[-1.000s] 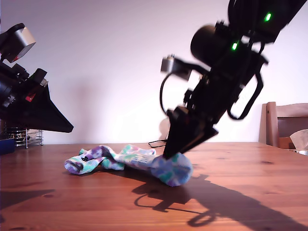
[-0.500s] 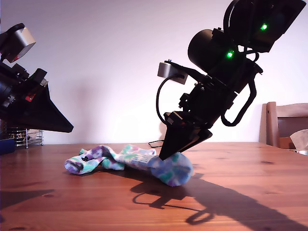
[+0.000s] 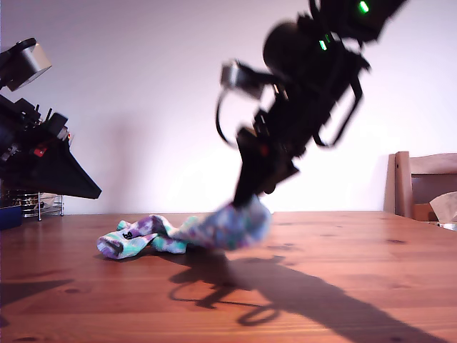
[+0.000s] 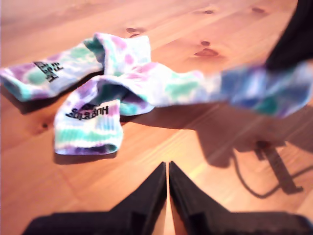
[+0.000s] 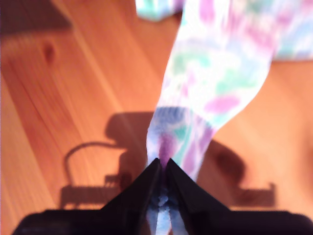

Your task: Fold the socks in front of you. After folding them, place them to the right side.

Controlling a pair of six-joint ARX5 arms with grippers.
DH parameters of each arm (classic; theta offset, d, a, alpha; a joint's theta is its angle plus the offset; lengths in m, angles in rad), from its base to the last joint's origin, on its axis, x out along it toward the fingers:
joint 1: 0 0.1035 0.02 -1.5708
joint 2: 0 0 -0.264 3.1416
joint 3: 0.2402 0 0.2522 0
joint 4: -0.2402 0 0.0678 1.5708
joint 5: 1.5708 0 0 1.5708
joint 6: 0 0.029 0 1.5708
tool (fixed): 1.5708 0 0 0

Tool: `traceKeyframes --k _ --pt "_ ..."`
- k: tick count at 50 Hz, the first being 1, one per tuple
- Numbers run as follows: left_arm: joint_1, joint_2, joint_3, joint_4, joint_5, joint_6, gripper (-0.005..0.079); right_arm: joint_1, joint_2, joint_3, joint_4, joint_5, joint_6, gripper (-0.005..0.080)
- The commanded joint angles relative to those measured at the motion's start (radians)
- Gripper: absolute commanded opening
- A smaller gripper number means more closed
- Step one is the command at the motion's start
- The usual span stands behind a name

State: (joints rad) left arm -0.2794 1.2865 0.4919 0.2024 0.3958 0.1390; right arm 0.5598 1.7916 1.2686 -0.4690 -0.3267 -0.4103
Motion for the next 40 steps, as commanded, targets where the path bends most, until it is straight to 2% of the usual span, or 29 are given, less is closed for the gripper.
traceKeyframes --k 1,9,19,24,40 --pt "0.003 0.013 0.008 0.008 -0.006 0.02 -0.0011 0.014 -0.011 0.03 -0.045 -0.003 -0.011 -0.0013" --pt "0.003 0.067 0.008 0.052 -0.012 0.02 -0.0009 0.023 -0.019 0.111 -0.141 0.004 -0.036 -0.0013" --pt "0.003 0.213 0.014 0.241 -0.012 0.027 -0.0009 0.049 -0.062 0.165 -0.218 0.023 -0.036 -0.0013" --pt "0.002 0.281 0.039 0.291 -0.011 0.027 -0.0009 0.076 -0.1 0.186 -0.249 0.024 -0.036 -0.0013" --pt "-0.005 0.435 0.198 0.28 0.014 0.026 -0.0009 0.168 -0.209 0.203 -0.285 0.027 -0.008 -0.0013"
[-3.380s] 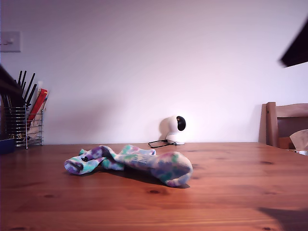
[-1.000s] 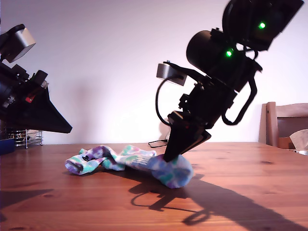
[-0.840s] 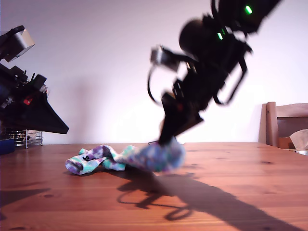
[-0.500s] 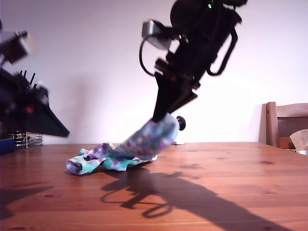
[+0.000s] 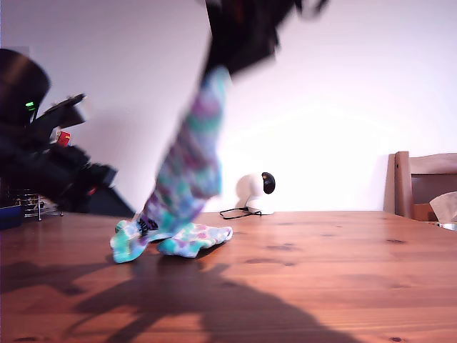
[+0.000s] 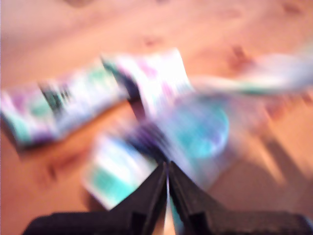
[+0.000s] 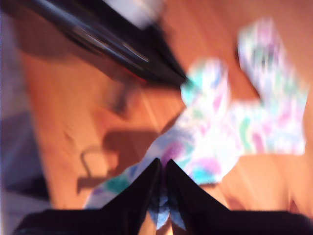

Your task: Fold the socks in front of you. After folding them, place them to the right side.

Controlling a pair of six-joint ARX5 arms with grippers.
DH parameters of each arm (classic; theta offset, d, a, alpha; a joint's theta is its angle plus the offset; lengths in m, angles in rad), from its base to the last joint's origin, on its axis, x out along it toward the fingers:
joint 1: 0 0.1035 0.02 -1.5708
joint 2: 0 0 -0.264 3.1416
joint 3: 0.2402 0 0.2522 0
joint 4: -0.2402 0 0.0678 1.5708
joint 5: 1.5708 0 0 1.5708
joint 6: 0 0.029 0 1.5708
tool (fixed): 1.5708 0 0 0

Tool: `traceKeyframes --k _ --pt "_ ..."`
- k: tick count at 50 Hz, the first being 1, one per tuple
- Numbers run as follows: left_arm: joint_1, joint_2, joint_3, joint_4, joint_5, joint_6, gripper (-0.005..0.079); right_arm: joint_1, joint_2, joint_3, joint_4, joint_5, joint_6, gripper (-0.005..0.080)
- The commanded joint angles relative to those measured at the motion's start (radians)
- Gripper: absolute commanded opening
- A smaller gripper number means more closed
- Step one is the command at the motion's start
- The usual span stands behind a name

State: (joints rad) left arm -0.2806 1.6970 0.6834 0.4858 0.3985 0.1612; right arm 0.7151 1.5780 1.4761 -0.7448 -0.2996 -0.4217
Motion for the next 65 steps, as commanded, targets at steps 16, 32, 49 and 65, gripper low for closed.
traceKeyframes --k 16,32,49,65 --pt "-0.01 0.042 0.026 -0.066 0.046 0.008 -0.0009 0.064 -0.012 -0.002 -0.036 0.016 0.032 -0.0013" --pt "-0.028 0.044 0.027 -0.175 0.034 0.057 -0.0011 0.056 -0.012 -0.002 -0.121 0.045 0.036 -0.0013" --pt "-0.03 0.167 0.027 -0.141 -0.001 0.056 -0.0019 0.057 -0.012 -0.002 -0.137 0.036 0.056 -0.0013" --pt "-0.03 0.196 0.027 -0.359 -0.099 0.057 -0.0019 0.045 -0.012 -0.002 -0.157 0.025 0.058 -0.0013"
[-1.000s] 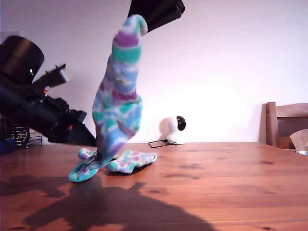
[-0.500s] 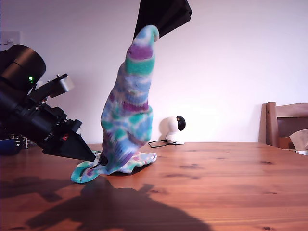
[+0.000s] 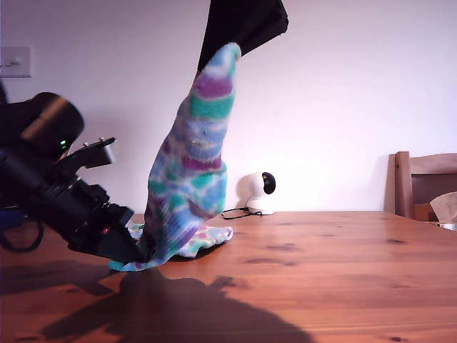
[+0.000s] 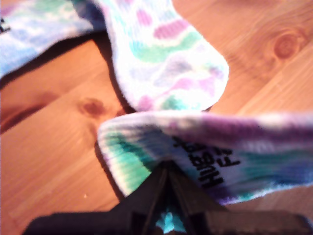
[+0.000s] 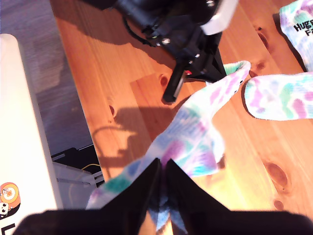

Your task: Fold the socks in front of you. After folding them, place them to the right side.

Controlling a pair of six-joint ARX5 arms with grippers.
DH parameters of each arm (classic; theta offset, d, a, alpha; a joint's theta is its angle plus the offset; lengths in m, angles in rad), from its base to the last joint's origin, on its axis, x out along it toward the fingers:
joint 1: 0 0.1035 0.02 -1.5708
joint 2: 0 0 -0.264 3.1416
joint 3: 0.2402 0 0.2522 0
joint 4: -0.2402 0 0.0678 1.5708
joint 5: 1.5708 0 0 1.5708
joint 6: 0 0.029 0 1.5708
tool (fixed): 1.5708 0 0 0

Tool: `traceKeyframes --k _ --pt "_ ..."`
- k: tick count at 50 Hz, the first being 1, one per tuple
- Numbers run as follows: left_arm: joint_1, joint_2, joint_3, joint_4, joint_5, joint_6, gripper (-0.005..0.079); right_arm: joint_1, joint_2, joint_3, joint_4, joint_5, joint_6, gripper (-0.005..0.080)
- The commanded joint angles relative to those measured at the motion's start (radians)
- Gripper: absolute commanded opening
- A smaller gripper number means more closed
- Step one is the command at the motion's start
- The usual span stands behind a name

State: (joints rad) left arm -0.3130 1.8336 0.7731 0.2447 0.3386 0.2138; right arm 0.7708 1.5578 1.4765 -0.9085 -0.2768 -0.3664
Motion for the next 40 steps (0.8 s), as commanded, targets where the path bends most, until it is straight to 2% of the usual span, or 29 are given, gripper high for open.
traceKeyframes --k 1,7,19,22,26,29,36,40 --pt "0.002 0.059 -0.062 -0.145 -0.046 0.006 -0.0019 -0.016 0.008 -0.003 0.007 0.006 0.002 -0.0013" --pt "-0.005 0.059 -0.062 -0.279 -0.067 0.051 -0.0019 -0.051 0.008 -0.003 0.013 0.057 0.0 -0.0013" --pt "-0.006 0.059 -0.062 -0.423 -0.097 0.057 -0.0019 -0.128 0.008 -0.003 -0.02 0.169 -0.014 -0.001" --pt "-0.006 0.059 -0.063 -0.442 -0.099 0.066 -0.0019 -0.139 0.01 -0.003 -0.042 0.215 -0.036 0.0046" --pt "-0.01 0.059 -0.063 -0.459 -0.105 0.068 -0.0019 -0.153 0.014 -0.003 -0.039 0.265 -0.036 0.02" --pt "-0.012 0.059 -0.063 -0.472 -0.114 0.068 -0.0019 -0.168 0.017 -0.003 -0.035 0.285 -0.036 0.0271" --pt "-0.023 0.059 -0.063 -0.507 -0.138 0.079 -0.0019 -0.199 0.029 -0.003 -0.006 0.32 -0.06 0.028" --pt "-0.029 0.059 -0.063 -0.528 -0.142 0.082 -0.0019 -0.209 0.032 -0.003 -0.002 0.272 -0.056 0.028"
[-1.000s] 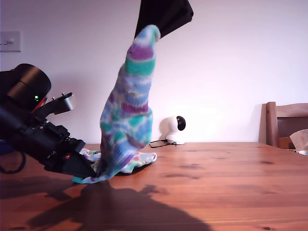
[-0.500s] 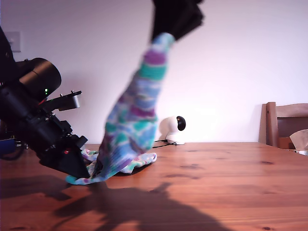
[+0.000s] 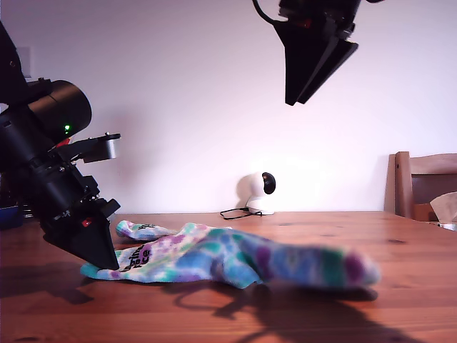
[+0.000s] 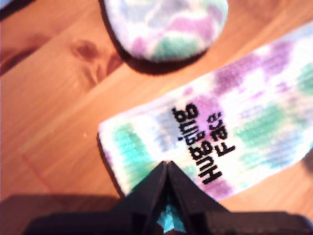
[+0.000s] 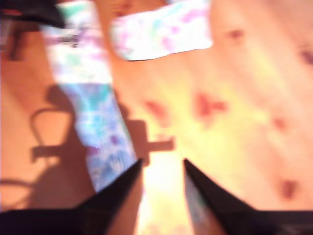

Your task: Fold the socks in front of you. After folding them, place them to the right side.

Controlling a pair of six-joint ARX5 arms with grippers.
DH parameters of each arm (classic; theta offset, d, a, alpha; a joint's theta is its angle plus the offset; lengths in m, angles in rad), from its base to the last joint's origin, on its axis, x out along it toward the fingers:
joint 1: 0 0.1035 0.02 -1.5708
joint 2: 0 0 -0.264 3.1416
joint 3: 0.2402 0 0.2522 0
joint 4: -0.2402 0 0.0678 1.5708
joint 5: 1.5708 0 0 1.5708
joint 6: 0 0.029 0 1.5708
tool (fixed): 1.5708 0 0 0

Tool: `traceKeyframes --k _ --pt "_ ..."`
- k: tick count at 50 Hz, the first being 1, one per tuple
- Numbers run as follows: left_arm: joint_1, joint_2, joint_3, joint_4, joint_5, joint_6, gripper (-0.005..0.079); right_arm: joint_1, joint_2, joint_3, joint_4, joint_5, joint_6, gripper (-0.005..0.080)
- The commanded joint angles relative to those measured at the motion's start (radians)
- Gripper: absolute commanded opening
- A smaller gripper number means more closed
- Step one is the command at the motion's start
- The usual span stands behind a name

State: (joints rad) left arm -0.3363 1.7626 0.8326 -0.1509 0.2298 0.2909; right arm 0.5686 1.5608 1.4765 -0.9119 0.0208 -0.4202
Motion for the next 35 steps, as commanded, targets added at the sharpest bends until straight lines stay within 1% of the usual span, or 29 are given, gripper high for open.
traceKeyframes --k 1,9,14,22,31,35 --pt "-0.007 0.13 -0.122 -0.137 -0.033 0.005 -0.0019 -0.009 0.03 -0.003 -0.003 -0.04 -0.001 0.028" --pt "-0.016 0.13 -0.122 -0.2 -0.046 0.004 -0.0019 -0.01 0.034 -0.003 -0.072 -0.19 0.002 0.028" --pt "-0.016 0.129 -0.122 -0.214 -0.06 -0.007 -0.0019 -0.008 0.049 -0.003 -0.122 -0.252 0.003 0.028" --pt "-0.013 0.129 -0.122 -0.215 -0.074 0.002 -0.0019 -0.009 0.088 -0.006 -0.154 -0.266 0.004 0.028" --pt "-0.013 0.129 -0.121 -0.208 -0.073 0.014 -0.0019 -0.026 0.169 -0.007 -0.184 -0.285 0.003 0.0279" --pt "-0.013 0.129 -0.121 -0.206 -0.073 0.017 -0.0019 -0.03 0.209 -0.007 -0.2 -0.284 0.0 0.0259"
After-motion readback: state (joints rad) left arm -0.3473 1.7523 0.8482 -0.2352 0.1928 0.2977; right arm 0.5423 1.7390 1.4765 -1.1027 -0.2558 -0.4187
